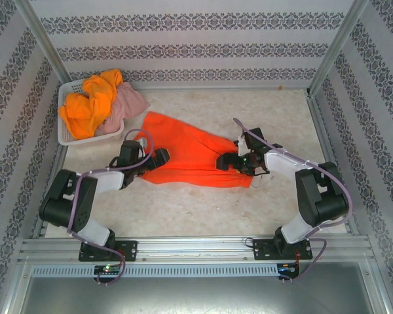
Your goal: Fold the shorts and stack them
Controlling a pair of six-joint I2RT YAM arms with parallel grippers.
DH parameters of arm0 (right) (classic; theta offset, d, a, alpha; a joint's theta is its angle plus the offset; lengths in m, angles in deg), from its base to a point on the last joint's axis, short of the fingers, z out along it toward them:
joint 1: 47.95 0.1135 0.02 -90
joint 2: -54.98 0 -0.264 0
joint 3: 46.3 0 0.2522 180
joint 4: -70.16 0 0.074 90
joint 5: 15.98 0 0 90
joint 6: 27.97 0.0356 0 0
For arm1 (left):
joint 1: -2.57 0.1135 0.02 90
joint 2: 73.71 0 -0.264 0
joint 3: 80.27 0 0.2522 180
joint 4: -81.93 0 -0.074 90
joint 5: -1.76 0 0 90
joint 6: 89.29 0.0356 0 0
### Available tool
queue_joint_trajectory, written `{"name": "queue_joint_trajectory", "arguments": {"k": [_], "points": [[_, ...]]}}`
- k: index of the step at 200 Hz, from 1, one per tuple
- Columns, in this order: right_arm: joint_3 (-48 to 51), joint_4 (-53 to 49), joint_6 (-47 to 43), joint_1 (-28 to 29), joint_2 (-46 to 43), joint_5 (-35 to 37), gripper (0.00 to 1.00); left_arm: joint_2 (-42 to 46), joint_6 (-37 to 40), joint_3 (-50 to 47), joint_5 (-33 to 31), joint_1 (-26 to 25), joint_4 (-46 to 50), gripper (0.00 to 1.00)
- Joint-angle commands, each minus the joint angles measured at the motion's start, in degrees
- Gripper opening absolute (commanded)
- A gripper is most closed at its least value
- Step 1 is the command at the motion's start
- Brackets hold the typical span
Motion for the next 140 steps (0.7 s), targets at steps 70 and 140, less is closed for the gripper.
{"name": "queue_joint_trajectory", "arguments": {"k": [70, 140], "points": [[-2.43, -10.09, -9.06, -1.38, -12.78, 8.35, 0.98, 44.38, -2.81, -14.07, -13.36, -3.07, 28.10, 1.00], [2.82, -8.62, -0.31, -12.70, -22.09, 5.89, 0.98, 45.50, -3.93, -11.74, -11.42, -3.09, 29.73, 1.00]]}}
